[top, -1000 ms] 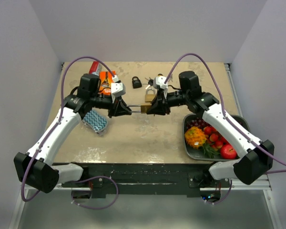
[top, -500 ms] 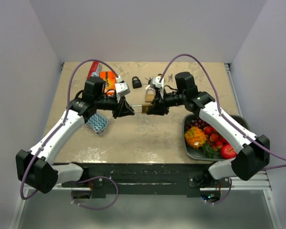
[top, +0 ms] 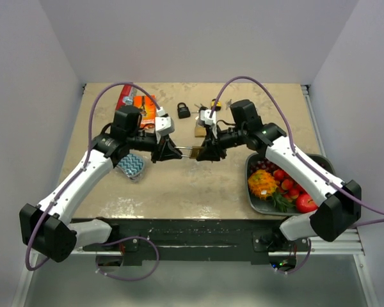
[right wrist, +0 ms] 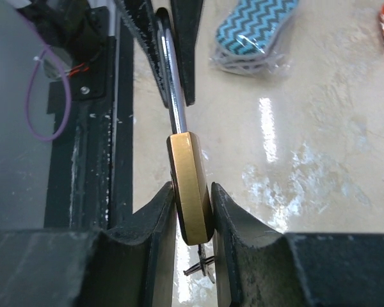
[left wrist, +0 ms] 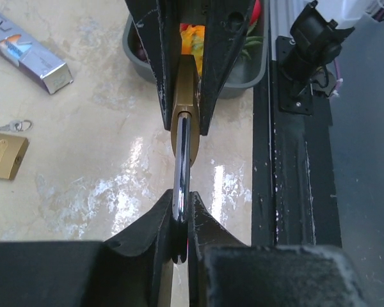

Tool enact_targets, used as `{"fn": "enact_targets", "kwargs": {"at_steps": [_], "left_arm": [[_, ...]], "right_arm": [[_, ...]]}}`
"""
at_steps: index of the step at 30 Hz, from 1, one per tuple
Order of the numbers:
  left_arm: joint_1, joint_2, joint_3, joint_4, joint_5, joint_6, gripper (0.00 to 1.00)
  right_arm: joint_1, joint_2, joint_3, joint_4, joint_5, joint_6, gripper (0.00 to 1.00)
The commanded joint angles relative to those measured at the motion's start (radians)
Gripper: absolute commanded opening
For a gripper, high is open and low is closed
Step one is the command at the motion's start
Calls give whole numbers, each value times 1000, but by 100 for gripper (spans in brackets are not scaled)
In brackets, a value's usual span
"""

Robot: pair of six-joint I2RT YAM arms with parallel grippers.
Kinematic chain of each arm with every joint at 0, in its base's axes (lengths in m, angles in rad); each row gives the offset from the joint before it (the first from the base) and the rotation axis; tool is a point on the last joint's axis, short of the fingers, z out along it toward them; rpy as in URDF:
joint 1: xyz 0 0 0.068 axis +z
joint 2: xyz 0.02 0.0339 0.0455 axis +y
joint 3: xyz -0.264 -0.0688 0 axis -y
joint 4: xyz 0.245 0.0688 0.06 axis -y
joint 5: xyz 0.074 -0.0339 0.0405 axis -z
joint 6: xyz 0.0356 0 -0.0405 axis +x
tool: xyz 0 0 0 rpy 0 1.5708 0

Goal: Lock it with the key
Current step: Lock the lock.

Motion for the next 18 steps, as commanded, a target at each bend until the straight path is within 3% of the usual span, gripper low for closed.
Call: {"fn": "enact_targets", "kwargs": {"at_steps": [1,6,13,15,16,18], "left_arm": [[4,-37,51,31,232,207,0],[59,-34,78,-193,229,418,0],[127,-31,79,-154,258,361,0],[136,-34,74,-117,260,316,0],[140,-39,68,-105,264,297,0],[160,-46,60,-77,266,266,0]], "right_arm": [[68,-35,63,31,-232,-137,0],[11,-48,89,-150,-217,-252,0],[-26,-43,103,-184,-182,-282,1],[-28,-41,97,-163,-171,-249,13],[-34,-38,99,-166,-171,-235,35],[-40,-34,100,-164,-166,-223,52]]}}
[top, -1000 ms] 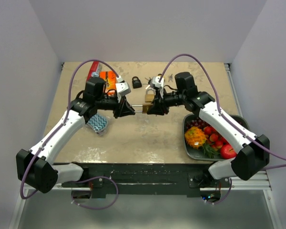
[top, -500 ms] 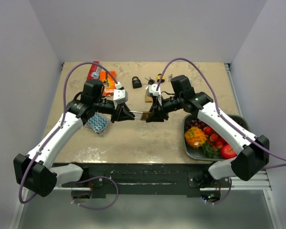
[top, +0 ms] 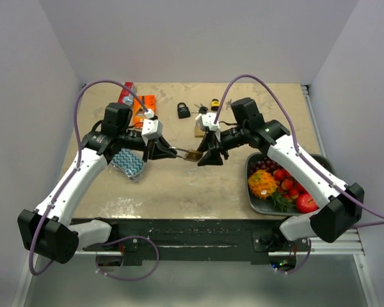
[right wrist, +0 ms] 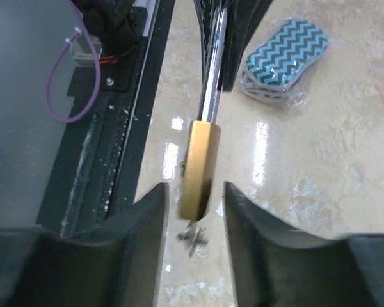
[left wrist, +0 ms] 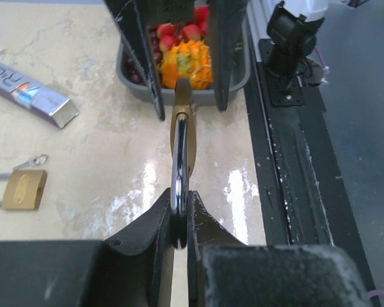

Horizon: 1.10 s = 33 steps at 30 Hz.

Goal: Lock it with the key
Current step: Lock the lock.

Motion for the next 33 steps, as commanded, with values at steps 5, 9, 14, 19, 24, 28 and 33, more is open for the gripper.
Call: {"fn": "enact_targets", "kwargs": {"at_steps": [5,9,14,19,24,28,33], "left_arm": [[121,-30,1,79,64,-75,0],[150,-24,-3,91,64,-102,0],[164,-21,-6,108,76,-129,0],[170,-36,-22,235,116,-296,0],[170,-53,-37,338,142,-411,0],[170,-56,-37,367,151,-446,0],[170,-61,-39,395,153,-477,0]], "right_arm": [[-73,-34,23,-21,-30,39,60],[-84,-29,-22,5,-13,53,60],[-85,-38,-128,213,22,284,66],[-84,-90,-308,624,53,534,65],[-62,-66,-342,793,46,628,60],[-29,-48,-331,818,41,628,56],[-9,-31,-323,830,33,628,50]]}}
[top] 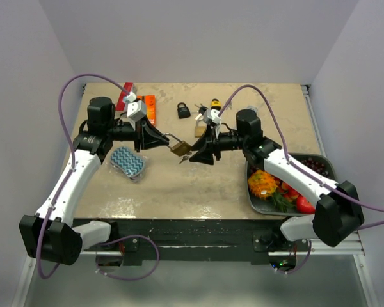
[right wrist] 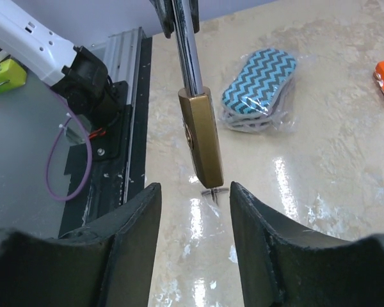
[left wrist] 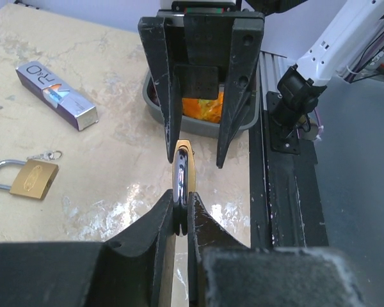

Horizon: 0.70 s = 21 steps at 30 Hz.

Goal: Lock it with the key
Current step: Lock the lock.

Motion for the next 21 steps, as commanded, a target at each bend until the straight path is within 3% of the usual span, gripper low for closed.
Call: {"fn": "enact_targets", "kwargs": {"at_steps": [1,8,12,16,21], "left_arm": [[8,-40,6,118,71,-61,0],[8,-46,1,139,68,-77,0],[11,-46,-2,139,64,-78,0],[34,-42,-2,147,62,-78,0],[57,-39,1,266,61,-191,0]], "right_arm": [[15,13,25,84,-5,28,45],[29,23,33,83,-19,28,21],[28,22,36,40,-28,13,0],[26,2,40,-66,-36,-78,0],[23,-26,10,-215,-42,-178,0]]}}
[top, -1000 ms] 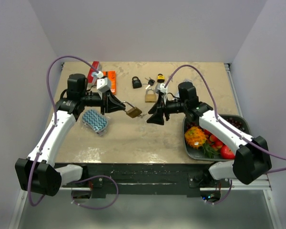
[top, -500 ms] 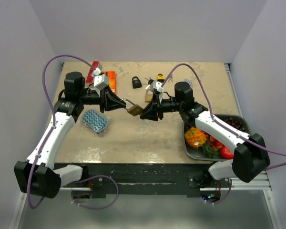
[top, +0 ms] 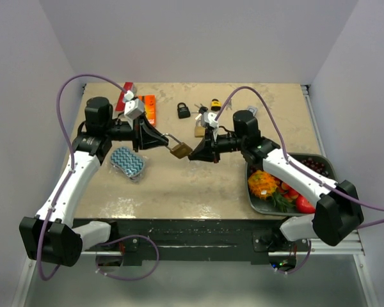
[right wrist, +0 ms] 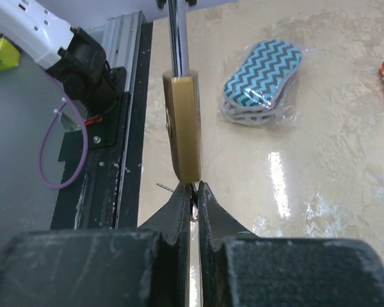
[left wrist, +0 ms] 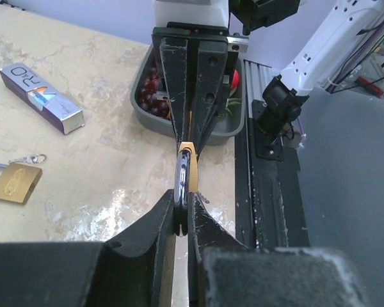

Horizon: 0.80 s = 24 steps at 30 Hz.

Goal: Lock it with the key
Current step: Lock the lock.

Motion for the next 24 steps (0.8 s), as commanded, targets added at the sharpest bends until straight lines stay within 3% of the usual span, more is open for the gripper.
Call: {"fn": "enact_targets", "kwargs": {"at_steps": [1,5,9,17,24], "left_arm": [[48,-23,19,225,21,-139,0],[54,-22,19,346,19,-225,0],[63,-26,17,324,12,-213,0],[70,-75,-56,233,-177,-148,0],[71,-132,-149,307,-384,-210,0]], "right_arm": [[-2,-50,-12,-190,-35,-117,0],[-11,-41,-47,-215,-33,-137,0],[-17,-7,-46,-195,-10,-119,0],[-7,181,100,-8,353,258,0],[6,413,235,25,490,335,0]]}}
